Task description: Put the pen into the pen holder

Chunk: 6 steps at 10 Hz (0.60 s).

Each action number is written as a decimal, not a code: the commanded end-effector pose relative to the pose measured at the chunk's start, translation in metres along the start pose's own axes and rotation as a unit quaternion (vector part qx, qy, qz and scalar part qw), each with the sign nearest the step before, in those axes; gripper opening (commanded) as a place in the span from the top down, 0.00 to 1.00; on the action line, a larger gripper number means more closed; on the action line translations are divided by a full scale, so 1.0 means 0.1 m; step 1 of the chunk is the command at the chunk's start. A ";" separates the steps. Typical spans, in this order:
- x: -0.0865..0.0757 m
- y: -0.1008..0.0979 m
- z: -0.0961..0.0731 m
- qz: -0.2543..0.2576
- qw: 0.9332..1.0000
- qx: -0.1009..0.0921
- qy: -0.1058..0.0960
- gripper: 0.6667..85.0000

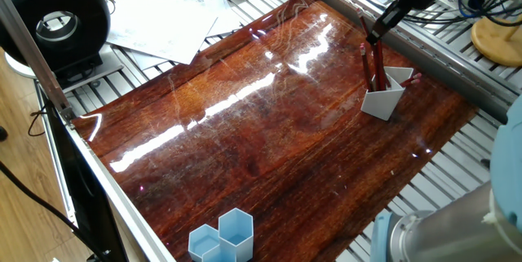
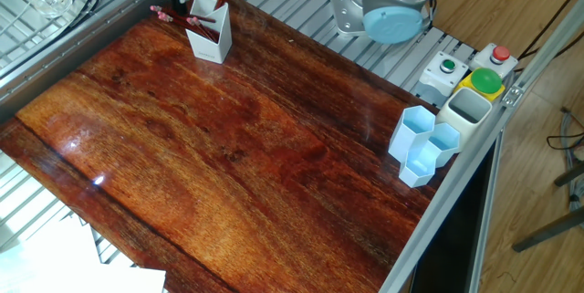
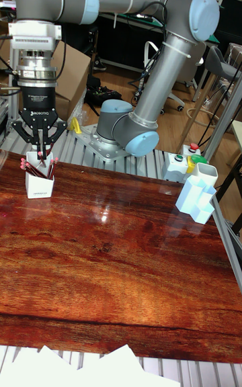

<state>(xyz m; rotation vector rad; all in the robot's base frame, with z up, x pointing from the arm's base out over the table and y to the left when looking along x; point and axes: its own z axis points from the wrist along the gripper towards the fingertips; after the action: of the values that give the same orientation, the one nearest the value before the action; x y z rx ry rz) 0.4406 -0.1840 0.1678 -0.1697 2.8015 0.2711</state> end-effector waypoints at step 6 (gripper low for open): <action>-0.02 -0.01 0.09 0.050 0.999 -0.006 -0.020 1.00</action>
<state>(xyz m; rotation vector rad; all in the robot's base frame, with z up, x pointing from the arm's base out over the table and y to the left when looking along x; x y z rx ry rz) 0.4433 -0.1846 0.1633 -0.0807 2.7849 0.2964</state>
